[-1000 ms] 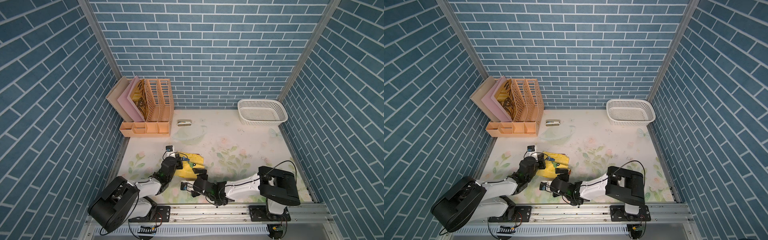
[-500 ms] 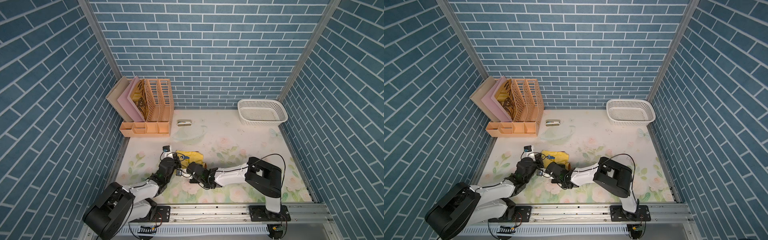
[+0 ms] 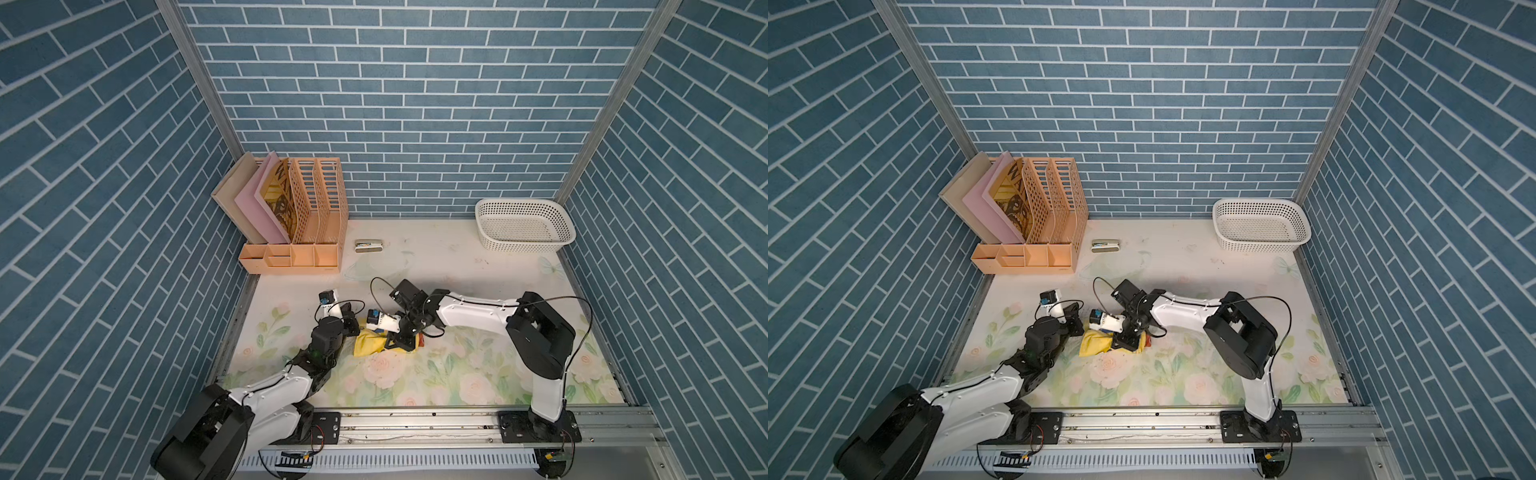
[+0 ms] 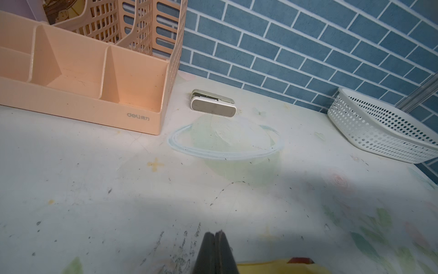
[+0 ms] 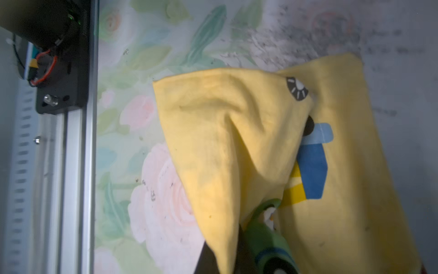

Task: Roll up the pillowcase
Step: Roll the pillowcase at the center of the board.

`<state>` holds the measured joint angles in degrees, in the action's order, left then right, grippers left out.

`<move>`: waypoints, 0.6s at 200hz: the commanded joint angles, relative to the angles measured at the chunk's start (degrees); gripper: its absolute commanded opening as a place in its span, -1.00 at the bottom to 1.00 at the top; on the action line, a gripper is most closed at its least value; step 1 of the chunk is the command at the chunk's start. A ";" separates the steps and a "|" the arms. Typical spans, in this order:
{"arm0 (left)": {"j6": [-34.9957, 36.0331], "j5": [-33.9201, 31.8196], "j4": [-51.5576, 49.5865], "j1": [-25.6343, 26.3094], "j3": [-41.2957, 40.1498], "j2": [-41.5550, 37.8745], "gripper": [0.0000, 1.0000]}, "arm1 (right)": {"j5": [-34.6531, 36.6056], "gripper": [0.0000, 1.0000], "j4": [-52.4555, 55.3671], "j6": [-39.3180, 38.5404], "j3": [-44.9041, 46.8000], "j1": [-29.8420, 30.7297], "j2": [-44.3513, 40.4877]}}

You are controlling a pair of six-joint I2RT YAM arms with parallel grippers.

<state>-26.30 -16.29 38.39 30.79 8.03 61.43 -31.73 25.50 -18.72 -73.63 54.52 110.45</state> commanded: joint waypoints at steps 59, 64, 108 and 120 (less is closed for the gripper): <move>2.67 6.82 4.32 0.03 -1.28 2.08 -0.96 | -24.22 -1.00 20.50 5.28 -12.32 -4.55 9.09; 2.65 6.64 4.60 0.04 -1.69 1.71 -0.97 | -24.17 -1.00 19.46 6.36 -11.77 -4.70 8.92; 3.22 7.36 5.51 0.00 -3.41 -2.77 -0.96 | -24.41 -1.00 11.47 15.55 -9.37 -7.47 12.55; 3.64 8.39 5.69 0.07 -3.58 -3.58 -0.95 | -27.31 -1.00 8.43 17.64 -8.83 -8.02 13.19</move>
<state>-24.25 -9.85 42.33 30.79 5.10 59.64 -53.80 38.74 -7.73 -84.14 47.94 121.30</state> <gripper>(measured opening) 0.056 0.095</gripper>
